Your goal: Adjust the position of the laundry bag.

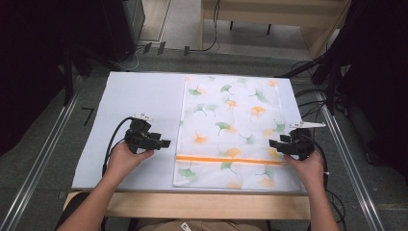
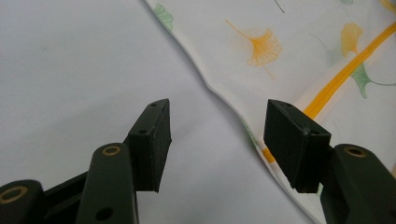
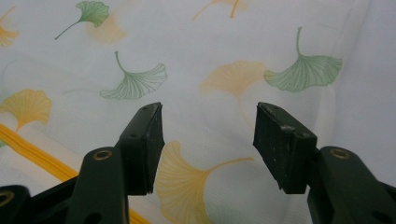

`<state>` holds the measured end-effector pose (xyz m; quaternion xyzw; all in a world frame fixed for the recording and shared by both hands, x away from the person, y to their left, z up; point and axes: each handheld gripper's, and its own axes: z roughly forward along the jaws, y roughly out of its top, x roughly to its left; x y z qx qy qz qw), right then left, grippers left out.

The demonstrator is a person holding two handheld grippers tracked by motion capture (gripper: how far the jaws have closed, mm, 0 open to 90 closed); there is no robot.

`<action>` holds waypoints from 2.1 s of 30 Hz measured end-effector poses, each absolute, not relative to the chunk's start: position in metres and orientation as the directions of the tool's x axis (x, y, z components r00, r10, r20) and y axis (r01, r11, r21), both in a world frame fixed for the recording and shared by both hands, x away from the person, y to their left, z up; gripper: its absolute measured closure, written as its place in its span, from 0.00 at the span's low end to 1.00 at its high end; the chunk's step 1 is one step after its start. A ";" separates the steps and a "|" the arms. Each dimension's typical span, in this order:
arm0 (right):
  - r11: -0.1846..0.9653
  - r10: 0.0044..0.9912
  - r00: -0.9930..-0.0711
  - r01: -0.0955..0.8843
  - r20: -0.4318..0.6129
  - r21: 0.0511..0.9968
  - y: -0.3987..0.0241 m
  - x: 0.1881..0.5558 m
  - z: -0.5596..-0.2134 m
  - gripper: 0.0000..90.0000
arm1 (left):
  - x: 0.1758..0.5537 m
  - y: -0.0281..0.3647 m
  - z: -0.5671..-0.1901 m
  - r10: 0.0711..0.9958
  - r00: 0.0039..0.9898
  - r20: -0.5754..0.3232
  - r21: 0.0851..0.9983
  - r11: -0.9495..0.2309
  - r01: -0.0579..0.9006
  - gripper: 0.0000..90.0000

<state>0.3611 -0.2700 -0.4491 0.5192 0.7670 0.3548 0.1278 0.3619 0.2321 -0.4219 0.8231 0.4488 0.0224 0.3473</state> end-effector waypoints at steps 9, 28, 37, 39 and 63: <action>0.194 0.903 -0.398 0.712 0.161 0.675 -0.282 0.353 -0.450 0.49 | 0.366 0.218 -0.426 0.734 0.620 -0.278 0.587 -0.381 0.714 0.46; 0.158 0.934 -0.328 0.740 0.145 0.654 -0.306 0.340 -0.458 0.48 | 0.381 0.193 -0.439 0.736 0.625 -0.259 0.555 -0.417 0.720 0.45; 0.163 0.943 -0.308 0.759 0.126 0.631 -0.304 0.349 -0.468 0.47 | 0.387 0.187 -0.448 0.753 0.626 -0.202 0.524 -0.457 0.719 0.45; 0.159 0.945 -0.301 0.761 0.126 0.629 -0.305 0.351 -0.470 0.47 | 0.389 0.187 -0.448 0.758 0.613 -0.222 0.525 -0.437 0.730 0.46; 0.180 0.946 -0.310 0.751 0.099 0.636 -0.291 0.362 -0.473 0.92 | 0.393 0.174 -0.452 0.730 0.618 -0.291 0.501 -0.434 0.749 0.92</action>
